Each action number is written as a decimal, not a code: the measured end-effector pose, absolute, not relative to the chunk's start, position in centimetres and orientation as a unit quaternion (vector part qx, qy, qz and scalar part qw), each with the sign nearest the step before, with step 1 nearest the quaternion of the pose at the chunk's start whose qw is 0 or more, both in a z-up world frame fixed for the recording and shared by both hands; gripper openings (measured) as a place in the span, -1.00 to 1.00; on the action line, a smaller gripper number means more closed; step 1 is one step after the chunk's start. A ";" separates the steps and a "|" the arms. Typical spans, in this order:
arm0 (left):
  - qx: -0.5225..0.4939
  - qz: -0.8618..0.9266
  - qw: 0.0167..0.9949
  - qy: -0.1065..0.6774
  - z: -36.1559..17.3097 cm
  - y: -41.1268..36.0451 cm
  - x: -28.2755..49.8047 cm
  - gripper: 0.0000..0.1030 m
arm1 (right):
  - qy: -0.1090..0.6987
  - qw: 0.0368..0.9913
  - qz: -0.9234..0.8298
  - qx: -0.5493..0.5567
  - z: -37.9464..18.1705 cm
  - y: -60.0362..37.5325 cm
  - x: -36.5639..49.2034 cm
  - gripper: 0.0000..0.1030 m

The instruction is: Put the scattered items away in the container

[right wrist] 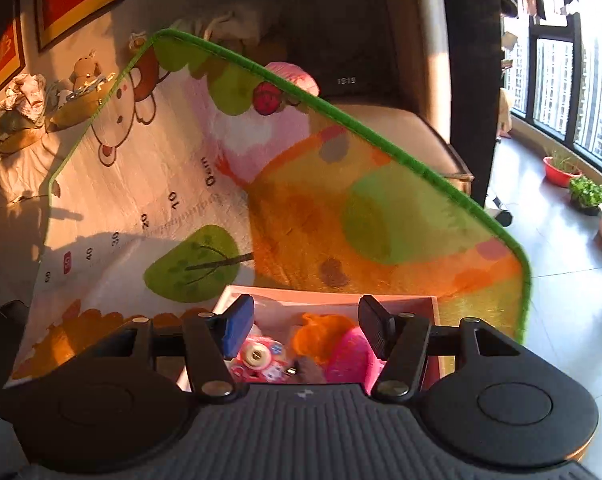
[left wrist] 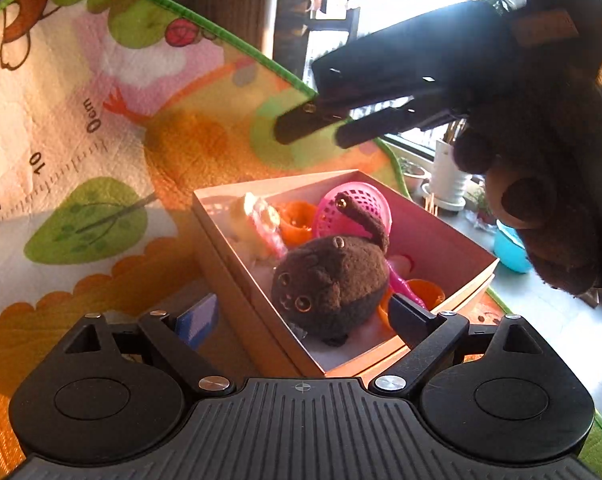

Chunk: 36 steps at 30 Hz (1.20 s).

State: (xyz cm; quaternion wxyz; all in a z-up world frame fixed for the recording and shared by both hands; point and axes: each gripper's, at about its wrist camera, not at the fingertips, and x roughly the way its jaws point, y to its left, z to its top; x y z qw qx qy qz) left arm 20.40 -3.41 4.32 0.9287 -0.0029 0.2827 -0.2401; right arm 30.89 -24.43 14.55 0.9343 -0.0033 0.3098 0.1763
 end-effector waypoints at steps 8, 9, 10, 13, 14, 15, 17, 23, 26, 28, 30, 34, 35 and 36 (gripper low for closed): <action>-0.017 -0.273 0.915 0.297 4.4 -4.1 18.7 0.85 | 0.382 0.915 0.119 0.051 8.4 -32.2 30.1 0.37; -0.010 -0.272 0.913 0.304 4.0 -4.5 18.7 0.85 | 0.393 0.909 0.125 0.065 7.4 -32.6 30.2 0.37; -0.003 -0.269 0.913 0.308 3.7 -5.0 18.6 0.88 | 0.402 0.902 0.136 0.079 6.8 -32.8 30.3 0.37; 0.040 -0.254 0.920 0.297 3.1 -6.3 17.8 0.89 | 0.407 0.889 0.177 0.109 5.9 -32.3 30.2 0.37; 0.042 -0.254 0.920 0.296 3.0 -6.3 17.7 0.89 | 0.402 0.891 0.181 0.106 6.1 -31.7 29.9 0.57; 0.035 -0.258 0.918 0.298 3.0 -6.1 17.7 0.89 | 0.397 0.896 0.175 0.095 6.2 -30.9 29.7 0.64; 0.011 -0.269 0.914 0.304 3.2 -5.3 18.0 0.89 | 0.394 0.900 0.168 0.074 6.2 -29.2 29.7 0.66; 0.018 -0.245 0.925 0.290 3.0 -2.5 17.2 0.89 | 0.396 0.892 0.206 0.068 6.0 -24.3 29.9 0.72; 0.000 -0.216 0.932 0.292 3.2 0.3 17.6 0.89 | 0.393 0.888 0.228 0.070 6.0 -21.7 30.3 0.72; -0.011 -0.194 0.936 0.294 3.4 2.1 18.0 0.89 | 0.387 0.890 0.233 0.064 5.9 -20.2 30.5 0.72; -0.016 -0.177 0.939 0.295 3.5 3.5 18.3 0.89 | 0.381 0.893 0.231 0.059 5.8 -19.2 30.8 0.73; -0.018 -0.165 0.943 0.289 3.5 4.4 18.4 0.89 | 0.378 0.897 0.222 0.064 5.8 -18.9 31.5 0.73; -0.019 -0.163 0.944 0.287 3.4 4.4 18.4 0.89 | 0.378 0.897 0.220 0.063 5.8 -18.9 31.6 0.73; -0.022 -0.162 0.945 0.285 3.4 4.4 18.5 0.89 | 0.377 0.898 0.219 0.060 5.8 -18.8 31.8 0.73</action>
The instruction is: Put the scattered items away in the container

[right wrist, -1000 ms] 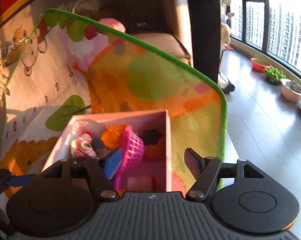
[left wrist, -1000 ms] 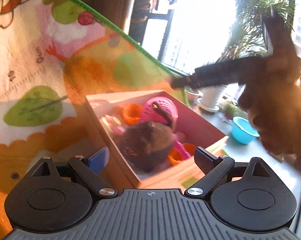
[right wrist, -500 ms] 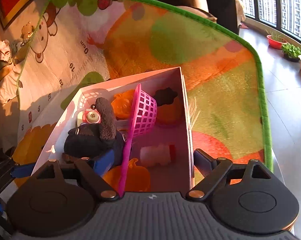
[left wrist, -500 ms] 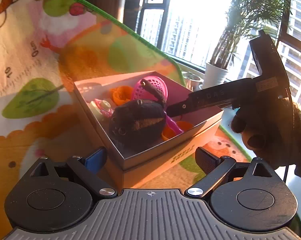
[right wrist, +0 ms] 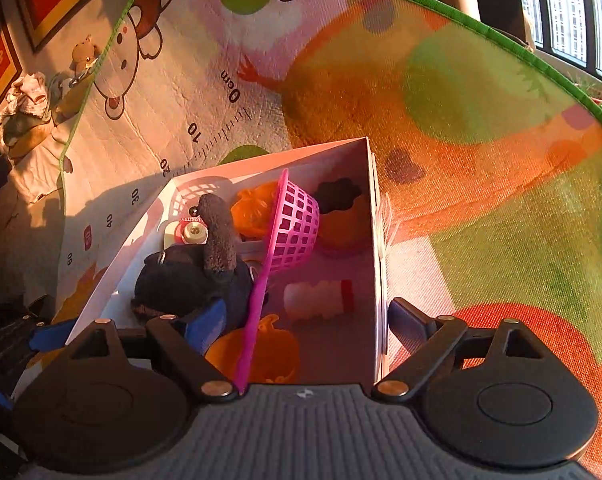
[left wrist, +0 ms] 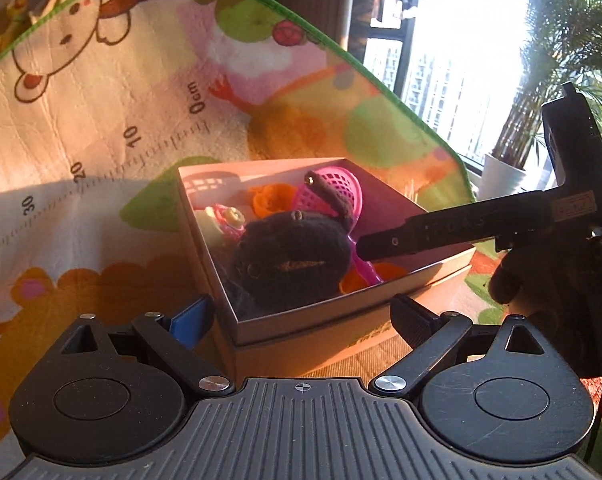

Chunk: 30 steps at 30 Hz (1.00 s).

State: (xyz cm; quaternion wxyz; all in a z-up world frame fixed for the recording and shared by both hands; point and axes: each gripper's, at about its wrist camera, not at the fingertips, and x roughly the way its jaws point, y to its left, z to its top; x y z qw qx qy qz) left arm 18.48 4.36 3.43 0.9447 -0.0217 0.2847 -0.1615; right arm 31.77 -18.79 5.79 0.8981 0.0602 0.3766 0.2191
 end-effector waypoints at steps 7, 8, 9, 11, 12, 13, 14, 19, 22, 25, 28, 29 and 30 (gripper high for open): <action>-0.037 -0.162 0.946 0.277 3.1 3.7 19.5 0.89 | 0.368 0.905 0.207 0.049 5.7 -19.3 31.6 0.74; -0.035 -0.163 0.947 0.276 3.0 3.6 19.5 0.89 | 0.366 0.905 0.209 0.054 5.7 -19.5 31.5 0.74; -0.033 -0.163 0.947 0.275 3.0 3.5 19.4 0.89 | 0.362 0.907 0.207 0.058 5.8 -19.7 31.2 0.77; -0.033 -0.162 0.948 0.273 2.9 3.4 19.3 0.89 | 0.340 0.919 0.189 0.062 6.2 -20.4 30.0 1.00; -0.039 -0.161 0.947 0.274 2.8 3.5 19.1 0.90 | 0.325 0.927 0.175 0.063 6.5 -20.8 29.1 1.00; -0.049 -0.157 0.947 0.276 2.7 3.6 18.9 0.91 | 0.310 0.935 0.163 0.062 6.8 -21.2 28.2 1.00; -0.059 -0.152 0.946 0.279 2.6 3.8 18.5 0.96 | 0.299 0.940 0.155 0.057 7.1 -21.6 27.1 1.00; -0.034 -0.091 0.952 0.291 2.5 2.7 14.8 1.00 | 0.302 0.940 0.152 0.034 6.8 -22.2 21.6 1.00; -0.021 -0.063 0.957 0.282 2.1 1.4 12.1 1.00 | 0.330 0.931 0.154 0.005 5.3 -21.6 18.6 1.00; -0.053 -0.047 0.953 0.296 1.4 0.9 10.2 1.00 | 0.335 0.932 0.137 -0.016 4.1 -21.5 16.2 1.00; -0.059 -0.011 0.946 0.319 0.8 1.0 9.1 1.00 | 0.354 0.926 0.132 0.005 3.4 -22.1 15.2 1.00; -0.052 0.004 0.946 0.319 0.7 1.1 8.7 1.00 | 0.357 0.925 0.131 0.008 3.2 -22.2 15.1 1.00; -0.044 0.012 0.947 0.318 0.6 1.1 8.4 1.00 | 0.358 0.925 0.129 0.010 3.2 -22.2 15.2 1.00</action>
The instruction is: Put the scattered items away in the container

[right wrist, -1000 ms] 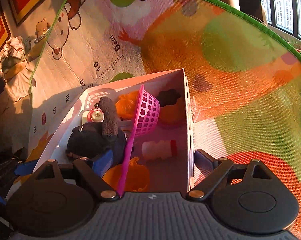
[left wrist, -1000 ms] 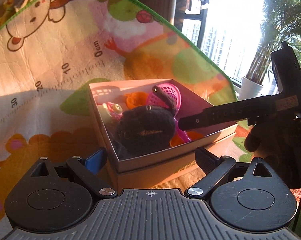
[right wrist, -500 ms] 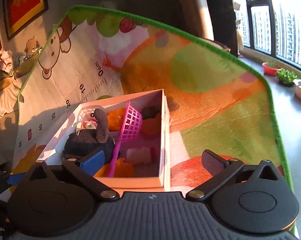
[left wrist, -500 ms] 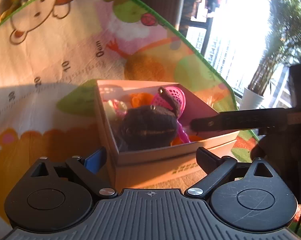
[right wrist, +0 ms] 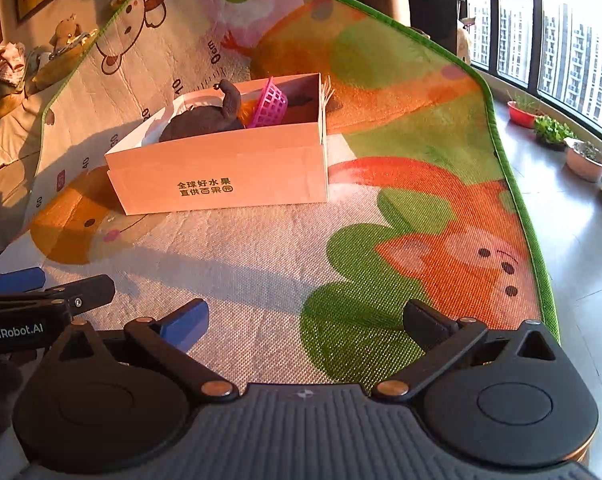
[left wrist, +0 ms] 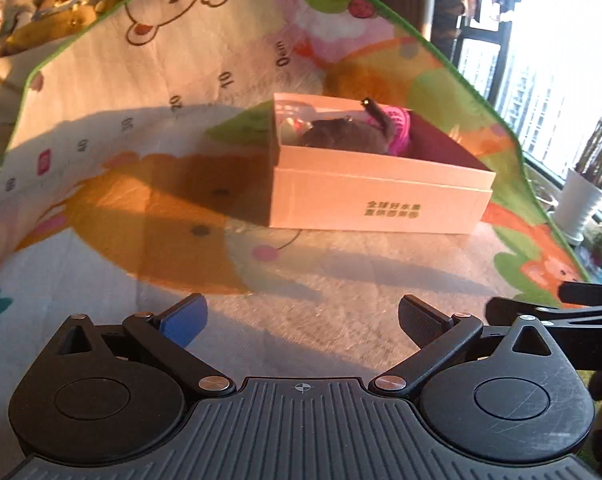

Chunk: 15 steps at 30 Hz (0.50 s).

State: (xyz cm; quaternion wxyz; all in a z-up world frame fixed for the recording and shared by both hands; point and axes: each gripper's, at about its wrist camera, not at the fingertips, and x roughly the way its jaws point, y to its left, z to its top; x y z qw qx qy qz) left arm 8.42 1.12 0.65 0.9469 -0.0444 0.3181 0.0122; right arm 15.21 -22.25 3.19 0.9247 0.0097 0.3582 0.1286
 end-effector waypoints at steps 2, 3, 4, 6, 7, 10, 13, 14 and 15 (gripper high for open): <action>-0.032 0.019 0.946 0.321 0.4 1.2 8.3 1.00 | 0.356 0.926 0.121 0.011 3.2 -22.3 15.6 1.00; -0.028 0.023 0.945 0.324 0.3 1.1 8.5 1.00 | 0.357 0.927 0.118 0.010 3.1 -22.3 15.9 1.00; -0.024 0.028 0.943 0.330 0.1 1.1 8.7 1.00 | 0.358 0.926 0.115 0.009 3.1 -22.3 16.3 1.00; -0.014 0.031 0.941 0.338 -0.1 0.9 9.3 1.00 | 0.360 0.926 0.114 0.000 2.9 -22.0 16.8 1.00; -0.008 0.029 0.940 0.340 -0.2 0.7 9.6 1.00 | 0.361 0.925 0.114 -0.009 2.8 -21.8 17.0 1.00; -0.005 0.028 0.940 0.341 -0.3 0.4 10.3 1.00 | 0.364 0.924 0.107 -0.042 2.5 -20.9 17.3 1.00; -0.004 0.035 0.940 0.341 -0.4 0.2 10.8 1.00 | 0.358 0.927 0.105 -0.036 2.4 -21.1 17.3 1.00; -0.002 0.036 0.940 0.340 -0.4 0.2 10.7 1.00 | 0.355 0.928 0.104 -0.035 2.4 -21.1 17.3 1.00; -0.003 0.036 0.940 0.340 -0.4 0.2 10.7 1.00 | 0.349 0.931 0.102 -0.035 2.3 -21.1 17.2 1.00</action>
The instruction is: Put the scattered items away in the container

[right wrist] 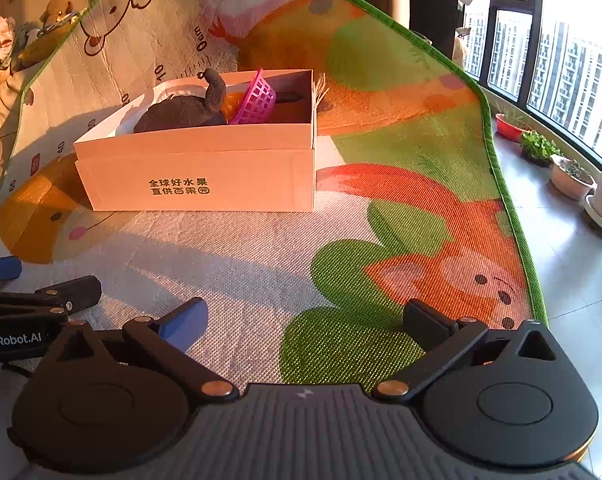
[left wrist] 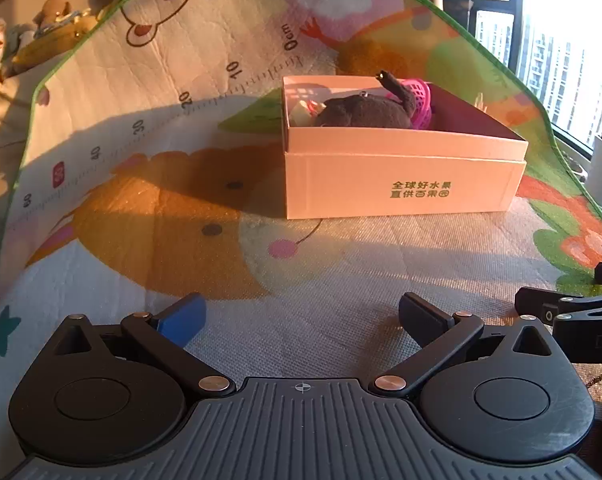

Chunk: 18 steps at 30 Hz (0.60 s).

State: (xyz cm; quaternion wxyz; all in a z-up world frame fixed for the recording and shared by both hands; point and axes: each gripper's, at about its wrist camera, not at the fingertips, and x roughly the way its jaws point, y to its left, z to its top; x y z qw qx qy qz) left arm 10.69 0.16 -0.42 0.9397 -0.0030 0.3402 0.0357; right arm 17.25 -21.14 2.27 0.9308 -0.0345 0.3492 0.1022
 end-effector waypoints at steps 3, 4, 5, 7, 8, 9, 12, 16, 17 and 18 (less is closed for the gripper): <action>-0.004 0.035 0.940 0.340 -0.4 0.2 10.6 1.00 | 0.339 0.934 0.106 -0.035 2.1 -21.3 17.3 1.00; -0.003 0.035 0.940 0.340 -0.4 0.2 10.6 1.00 | 0.339 0.934 0.106 -0.033 2.1 -21.4 17.3 1.00; -0.004 0.035 0.939 0.341 -0.3 0.2 10.7 1.00 | 0.339 0.934 0.106 -0.034 2.1 -21.4 17.3 1.00; -0.005 0.034 0.939 0.341 -0.3 0.2 10.8 1.00 | 0.339 0.934 0.106 -0.035 2.1 -21.3 17.3 1.00; -0.005 0.034 0.939 0.341 -0.3 0.2 10.8 1.00 | 0.339 0.934 0.106 -0.034 2.1 -21.3 17.3 1.00; -0.004 0.034 0.939 0.341 -0.3 0.2 10.9 1.00 | 0.340 0.934 0.105 -0.035 2.1 -21.2 17.3 1.00; -0.007 0.033 0.940 0.341 -0.3 0.3 10.8 1.00 | 0.340 0.934 0.106 -0.034 2.1 -21.3 17.4 1.00; -0.007 0.033 0.939 0.341 -0.3 0.2 10.8 1.00 | 0.340 0.934 0.106 -0.034 2.1 -21.3 17.4 1.00; -0.007 0.033 0.939 0.341 -0.3 0.2 10.7 1.00 | 0.340 0.934 0.106 -0.034 2.1 -21.3 17.4 1.00; -0.008 0.033 0.940 0.341 -0.3 0.3 10.8 1.00 | 0.340 0.934 0.106 -0.034 2.1 -21.3 17.4 1.00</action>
